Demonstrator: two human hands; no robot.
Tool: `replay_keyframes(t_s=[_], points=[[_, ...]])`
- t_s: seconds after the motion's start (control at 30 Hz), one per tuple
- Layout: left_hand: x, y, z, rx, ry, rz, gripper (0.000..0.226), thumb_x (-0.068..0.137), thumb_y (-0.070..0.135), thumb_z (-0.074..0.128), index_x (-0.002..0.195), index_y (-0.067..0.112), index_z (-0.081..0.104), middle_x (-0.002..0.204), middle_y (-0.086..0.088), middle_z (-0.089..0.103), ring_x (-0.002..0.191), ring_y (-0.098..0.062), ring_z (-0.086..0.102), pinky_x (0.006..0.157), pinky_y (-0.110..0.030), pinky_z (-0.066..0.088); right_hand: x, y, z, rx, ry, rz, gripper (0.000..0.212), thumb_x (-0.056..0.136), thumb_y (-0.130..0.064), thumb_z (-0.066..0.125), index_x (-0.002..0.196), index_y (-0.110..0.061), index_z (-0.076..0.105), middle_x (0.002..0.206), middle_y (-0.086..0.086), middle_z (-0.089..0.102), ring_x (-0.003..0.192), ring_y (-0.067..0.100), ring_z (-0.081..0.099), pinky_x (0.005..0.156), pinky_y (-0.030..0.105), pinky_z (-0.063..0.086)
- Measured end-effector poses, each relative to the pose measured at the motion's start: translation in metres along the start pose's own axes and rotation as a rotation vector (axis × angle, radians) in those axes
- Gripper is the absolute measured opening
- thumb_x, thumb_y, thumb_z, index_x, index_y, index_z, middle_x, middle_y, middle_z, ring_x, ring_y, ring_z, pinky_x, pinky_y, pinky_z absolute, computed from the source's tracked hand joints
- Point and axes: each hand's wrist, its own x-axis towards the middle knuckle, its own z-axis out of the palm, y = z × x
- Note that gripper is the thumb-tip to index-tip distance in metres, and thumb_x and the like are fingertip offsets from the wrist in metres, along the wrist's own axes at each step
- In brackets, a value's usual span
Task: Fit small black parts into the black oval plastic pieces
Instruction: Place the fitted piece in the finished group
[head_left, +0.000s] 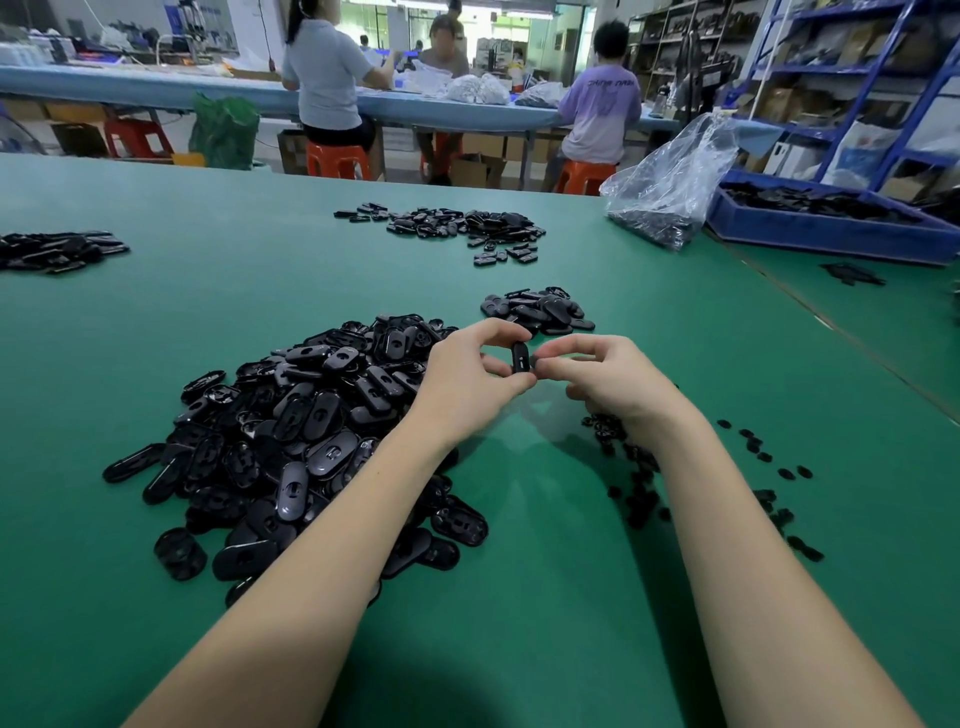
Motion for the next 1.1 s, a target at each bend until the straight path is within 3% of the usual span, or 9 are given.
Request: replay_keyframes(t_s=[0.1, 0.2, 0.33, 0.57, 0.73, 1.1], points=[[0.002, -0.002, -0.001, -0.092, -0.026, -0.055, 0.034, 0.082, 0.013, 0.08, 0.111, 0.028, 0.071, 0.111, 0.01, 0.072, 0.083, -0.011, 0.074, 0.076, -0.023, 0.051, 0.002, 0.001, 0.003, 0.034, 0.017, 0.016, 0.009, 0.083, -0.027, 0.08, 0.076, -0.032, 0.079, 0.064, -0.014, 0.064, 0.062, 0.009, 0.047, 0.043, 0.013, 0.032], [0.004, -0.003, -0.003, -0.201, -0.04, -0.102, 0.031, 0.085, 0.008, 0.075, 0.11, 0.026, 0.073, 0.113, 0.007, 0.071, 0.082, -0.015, 0.076, 0.088, -0.029, 0.057, 0.003, 0.003, 0.002, 0.061, 0.028, 0.039, 0.007, 0.08, -0.029, 0.082, 0.078, -0.036, 0.08, 0.072, -0.013, 0.07, 0.063, 0.01, 0.046, 0.042, 0.014, 0.032], [0.004, -0.002, -0.003, -0.263, -0.022, -0.113, 0.028, 0.086, 0.001, 0.073, 0.106, 0.021, 0.073, 0.115, 0.0, 0.071, 0.078, -0.02, 0.077, 0.086, -0.029, 0.06, 0.004, 0.004, 0.001, 0.085, 0.019, 0.077, 0.008, 0.08, -0.03, 0.083, 0.083, -0.037, 0.082, 0.083, -0.009, 0.076, 0.06, 0.009, 0.047, 0.042, 0.017, 0.03], [0.002, -0.001, -0.002, -0.218, -0.02, -0.068, 0.036, 0.083, -0.004, 0.071, 0.109, 0.02, 0.07, 0.108, 0.002, 0.071, 0.083, -0.018, 0.076, 0.094, -0.034, 0.057, 0.008, 0.006, 0.001, 0.12, 0.024, 0.102, 0.008, 0.078, -0.029, 0.084, 0.084, -0.034, 0.083, 0.078, -0.007, 0.073, 0.054, 0.007, 0.044, 0.042, 0.019, 0.028], [0.001, 0.0, -0.002, -0.189, -0.023, -0.039, 0.031, 0.083, 0.0, 0.073, 0.103, 0.024, 0.072, 0.107, 0.01, 0.072, 0.084, -0.013, 0.075, 0.087, -0.028, 0.057, 0.009, 0.006, 0.003, 0.158, 0.039, 0.127, 0.007, 0.076, -0.027, 0.084, 0.081, -0.032, 0.082, 0.082, -0.006, 0.075, 0.053, 0.008, 0.043, 0.039, 0.018, 0.028], [0.001, 0.002, -0.002, -0.182, -0.008, -0.011, 0.028, 0.084, -0.002, 0.072, 0.102, 0.02, 0.073, 0.103, 0.001, 0.073, 0.086, -0.02, 0.075, 0.088, -0.027, 0.058, 0.012, 0.005, 0.007, 0.254, 0.031, 0.174, 0.008, 0.078, -0.02, 0.081, 0.074, -0.027, 0.082, 0.072, -0.005, 0.072, 0.046, 0.009, 0.033, 0.04, 0.018, 0.023]])
